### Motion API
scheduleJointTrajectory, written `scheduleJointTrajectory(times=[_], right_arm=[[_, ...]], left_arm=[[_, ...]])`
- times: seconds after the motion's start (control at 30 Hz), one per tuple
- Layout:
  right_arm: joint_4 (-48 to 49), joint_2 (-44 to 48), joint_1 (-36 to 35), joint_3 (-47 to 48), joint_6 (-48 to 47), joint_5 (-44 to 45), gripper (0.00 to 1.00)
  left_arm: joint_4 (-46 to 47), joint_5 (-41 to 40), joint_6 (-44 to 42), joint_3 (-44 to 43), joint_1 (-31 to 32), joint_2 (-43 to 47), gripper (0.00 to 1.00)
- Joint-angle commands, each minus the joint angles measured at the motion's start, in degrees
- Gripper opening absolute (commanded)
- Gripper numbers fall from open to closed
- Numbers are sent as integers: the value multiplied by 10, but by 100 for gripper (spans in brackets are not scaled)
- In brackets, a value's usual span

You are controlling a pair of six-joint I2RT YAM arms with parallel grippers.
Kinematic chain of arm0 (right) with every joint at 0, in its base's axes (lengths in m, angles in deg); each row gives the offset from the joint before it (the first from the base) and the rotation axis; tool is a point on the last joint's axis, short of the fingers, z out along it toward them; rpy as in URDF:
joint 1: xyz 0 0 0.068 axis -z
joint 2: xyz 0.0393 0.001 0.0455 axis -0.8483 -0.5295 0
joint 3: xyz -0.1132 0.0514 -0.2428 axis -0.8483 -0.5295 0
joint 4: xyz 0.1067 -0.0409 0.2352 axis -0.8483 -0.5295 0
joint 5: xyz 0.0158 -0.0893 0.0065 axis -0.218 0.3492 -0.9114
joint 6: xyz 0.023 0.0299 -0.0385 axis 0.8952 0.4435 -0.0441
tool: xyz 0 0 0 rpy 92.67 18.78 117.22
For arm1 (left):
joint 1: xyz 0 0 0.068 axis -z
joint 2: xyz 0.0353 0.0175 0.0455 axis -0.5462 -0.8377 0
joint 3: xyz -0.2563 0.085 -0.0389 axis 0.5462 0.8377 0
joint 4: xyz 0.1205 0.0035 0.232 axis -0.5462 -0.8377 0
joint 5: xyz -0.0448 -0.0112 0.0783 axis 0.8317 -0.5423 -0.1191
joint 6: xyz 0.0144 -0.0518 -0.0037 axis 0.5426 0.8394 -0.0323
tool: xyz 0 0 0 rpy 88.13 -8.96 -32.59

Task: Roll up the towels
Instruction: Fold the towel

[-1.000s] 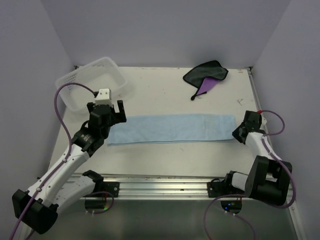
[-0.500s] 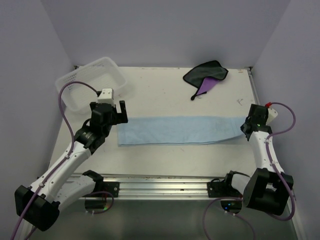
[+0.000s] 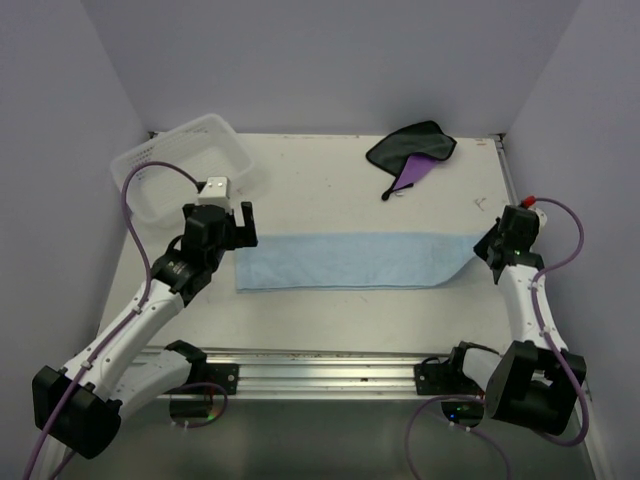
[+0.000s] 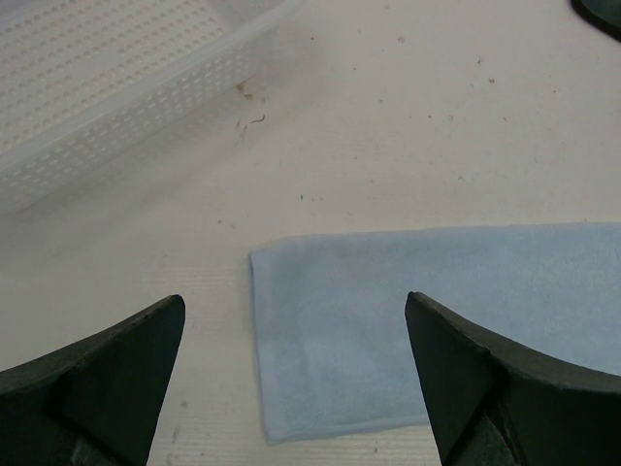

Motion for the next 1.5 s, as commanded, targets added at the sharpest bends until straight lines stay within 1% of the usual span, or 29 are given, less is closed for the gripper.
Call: scheduleJointTrajectory(times=[0.0,0.13,0.27,0.6,0.93,1.17,1.47], right_arm=[[36,0,-1,-6,-1,-63,0],[47,2,-5,-13,9,-91,0],[64,1,-26,-11,6,-127,0],[59,-26,-100,54,8,-146,0],[50,-50,-168,127,32,-169,0],[56,-74,-222,165,32,-173,0],[75,-98,-275,193,50,-182,0]], left_arm=[[19,12,-12,-10,-3,0,100],[18,12,-12,-10,-4,3,100],[18,8,-12,-9,-4,6,100],[17,7,-13,-9,-4,8,100],[17,9,-17,-9,-6,15,100],[17,7,-17,-9,-6,20,100],[19,14,-21,-6,-6,25,100]])
